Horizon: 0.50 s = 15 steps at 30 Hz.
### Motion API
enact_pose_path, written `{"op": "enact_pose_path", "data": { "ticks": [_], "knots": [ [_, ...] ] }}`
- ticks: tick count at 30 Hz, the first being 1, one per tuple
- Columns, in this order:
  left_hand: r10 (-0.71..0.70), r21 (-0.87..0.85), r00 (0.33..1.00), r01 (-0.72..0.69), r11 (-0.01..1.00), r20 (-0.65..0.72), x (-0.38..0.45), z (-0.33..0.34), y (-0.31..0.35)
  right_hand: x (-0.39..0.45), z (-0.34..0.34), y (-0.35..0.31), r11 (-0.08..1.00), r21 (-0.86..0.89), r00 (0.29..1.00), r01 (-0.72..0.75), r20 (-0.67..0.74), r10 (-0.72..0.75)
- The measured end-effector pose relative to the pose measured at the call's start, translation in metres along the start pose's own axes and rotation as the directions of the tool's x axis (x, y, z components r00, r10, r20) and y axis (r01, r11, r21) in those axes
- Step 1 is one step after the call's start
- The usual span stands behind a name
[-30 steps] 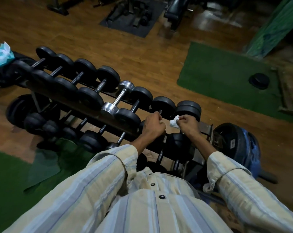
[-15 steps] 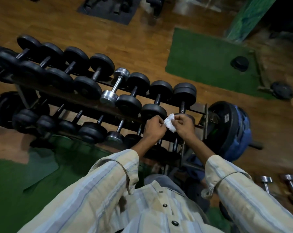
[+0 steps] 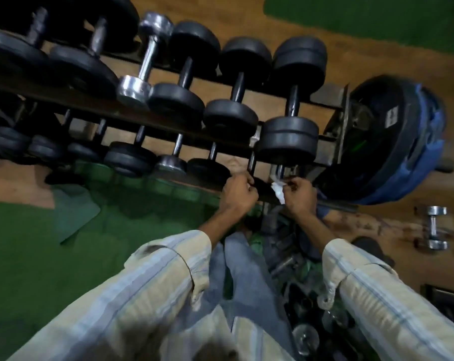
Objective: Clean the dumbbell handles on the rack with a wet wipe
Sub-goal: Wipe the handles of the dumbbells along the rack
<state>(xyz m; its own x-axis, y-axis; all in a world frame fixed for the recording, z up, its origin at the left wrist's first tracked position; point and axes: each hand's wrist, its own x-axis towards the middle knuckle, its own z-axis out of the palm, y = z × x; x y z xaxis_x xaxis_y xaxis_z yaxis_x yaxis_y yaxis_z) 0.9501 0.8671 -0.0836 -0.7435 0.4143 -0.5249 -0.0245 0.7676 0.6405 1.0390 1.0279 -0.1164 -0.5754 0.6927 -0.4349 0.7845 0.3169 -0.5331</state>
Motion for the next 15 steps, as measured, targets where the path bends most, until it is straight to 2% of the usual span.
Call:
{"op": "enact_pose_path", "data": {
  "ticks": [2, 4, 7, 10, 13, 15],
  "knots": [
    [0.012, 0.037, 1.000, -0.013, 0.999, 0.025, 0.015, 0.023, -0.012, 0.013, 0.020, 0.023, 0.998, -0.039, 0.998, -0.042, -0.054, 0.040],
    [0.064, 0.096, 0.997, -0.068, 0.993, 0.045, 0.033, 0.045, -0.020, 0.029, 0.038, 0.042, 0.996, 0.004, 0.989, -0.089, -0.121, 0.089],
    [0.137, 0.199, 0.985, -0.155, 0.968, 0.103, 0.062, 0.073, -0.029, 0.060, 0.062, 0.066, 0.998, -0.015, 0.982, -0.067, -0.179, 0.063],
    [0.202, 0.329, 0.961, -0.256, 0.909, 0.191, 0.095, 0.096, -0.035, 0.094, 0.077, 0.087, 0.982, -0.171, 0.986, -0.081, -0.155, 0.054],
    [0.341, 0.316, 0.926, -0.376, 0.871, 0.160, 0.122, 0.115, -0.041, 0.124, 0.100, 0.102, 0.954, -0.259, 0.984, 0.153, -0.046, -0.170],
    [0.344, 0.330, 0.928, -0.373, 0.867, 0.144, 0.124, 0.112, -0.035, 0.140, 0.116, 0.116, 0.926, -0.299, 0.973, 0.230, 0.101, -0.209]
  ]
}}
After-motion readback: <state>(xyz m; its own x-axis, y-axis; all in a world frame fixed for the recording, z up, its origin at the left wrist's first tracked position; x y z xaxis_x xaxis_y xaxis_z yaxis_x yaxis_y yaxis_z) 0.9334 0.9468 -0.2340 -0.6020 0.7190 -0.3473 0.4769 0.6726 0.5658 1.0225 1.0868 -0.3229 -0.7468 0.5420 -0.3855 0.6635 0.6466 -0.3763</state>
